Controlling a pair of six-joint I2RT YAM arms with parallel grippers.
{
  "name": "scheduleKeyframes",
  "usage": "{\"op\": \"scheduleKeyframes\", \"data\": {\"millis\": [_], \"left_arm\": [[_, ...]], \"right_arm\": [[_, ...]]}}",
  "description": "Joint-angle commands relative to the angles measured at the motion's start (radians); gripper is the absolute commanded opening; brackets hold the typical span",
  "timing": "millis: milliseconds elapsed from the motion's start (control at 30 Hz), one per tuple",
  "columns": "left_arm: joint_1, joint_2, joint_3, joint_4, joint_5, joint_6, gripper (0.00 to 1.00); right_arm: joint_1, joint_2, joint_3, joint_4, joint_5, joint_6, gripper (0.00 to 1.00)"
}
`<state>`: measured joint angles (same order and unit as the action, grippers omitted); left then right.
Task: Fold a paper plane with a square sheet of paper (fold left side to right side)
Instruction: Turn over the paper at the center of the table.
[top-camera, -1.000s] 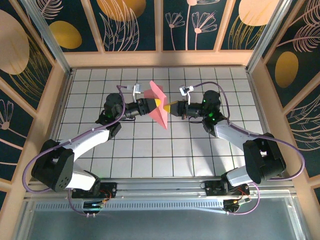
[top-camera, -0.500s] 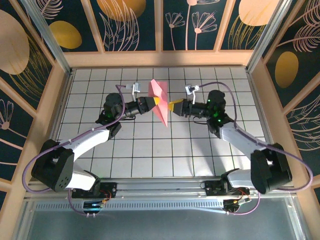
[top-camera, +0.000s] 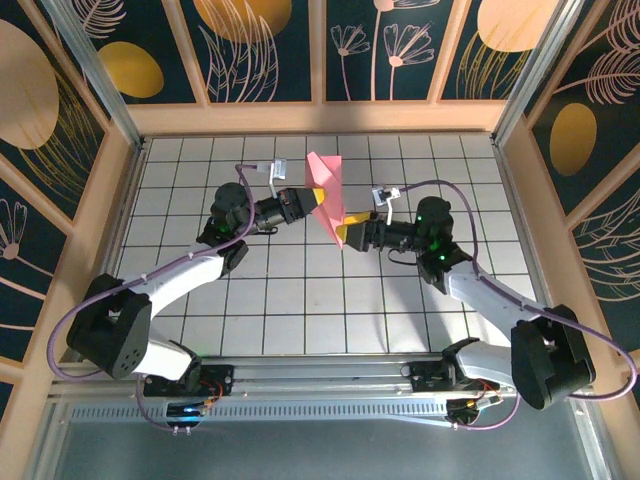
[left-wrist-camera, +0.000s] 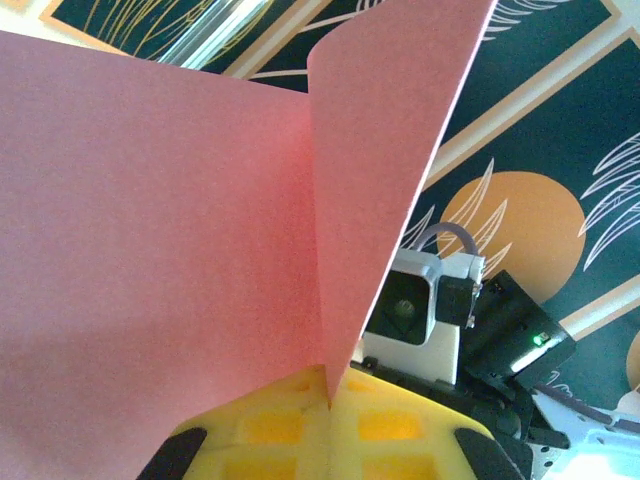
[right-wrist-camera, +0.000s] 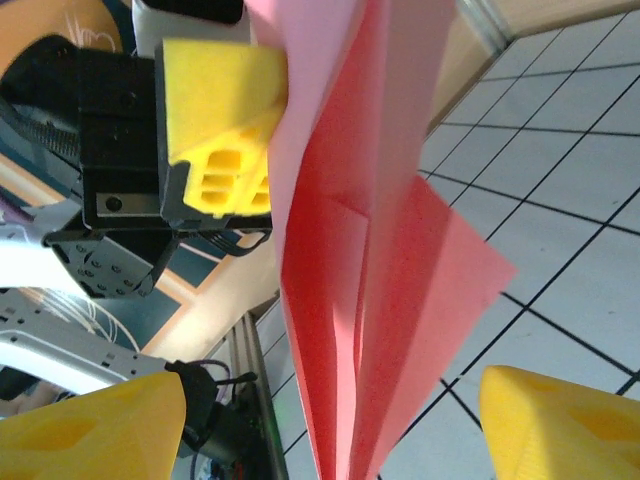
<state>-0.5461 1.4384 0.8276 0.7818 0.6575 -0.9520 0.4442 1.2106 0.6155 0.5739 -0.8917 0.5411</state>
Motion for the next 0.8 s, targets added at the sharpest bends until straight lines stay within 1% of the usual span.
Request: {"op": "scheduleKeyframes", "data": {"millis": [0,67,133,333,400,433,533,600,667,767], "left_arm": [[-0.009,0.017,0.035,0.060,0.033,-0.010,0.01],[-0.011,0.022,0.037,0.060,0.037,-0.011,0.01],[-0.011,0.025,0.038,0.061,0.044,-0.016,0.02],[-0.012,0.045,0.047,0.067,0.066,-0.029,0.03],[-0.012,0.047,0.047,0.065,0.062,-0.027,0.05],[-0.012,0.047,0.048,0.063,0.062,-0.026,0.07],[-0.012,0.041,0.048,0.042,0.045,-0.009,0.14],[-0.012,0.029,0.055,-0.010,0.016,0.025,0.26],[-0.012,0.013,0.064,-0.079,-0.025,0.067,0.38],[-0.011,-0.025,0.067,-0.198,-0.128,0.135,0.49]], "right_arm": [[0.014,0.039,0.029,0.118,-0.043,0.037,0.76],[0.012,0.057,0.049,0.136,-0.044,0.038,0.73],[0.008,0.068,0.071,0.138,-0.046,0.030,0.67],[-0.014,0.085,0.109,0.129,-0.058,0.030,0.43],[-0.021,0.084,0.113,0.114,-0.056,0.026,0.34],[-0.021,0.084,0.113,0.110,-0.055,0.025,0.31],[-0.022,0.078,0.112,0.078,-0.039,0.012,0.16],[-0.022,0.072,0.120,0.036,-0.021,-0.009,0.08],[-0.022,0.063,0.126,-0.009,0.000,-0.033,0.03],[-0.021,0.046,0.137,-0.086,0.047,-0.078,0.00]]}}
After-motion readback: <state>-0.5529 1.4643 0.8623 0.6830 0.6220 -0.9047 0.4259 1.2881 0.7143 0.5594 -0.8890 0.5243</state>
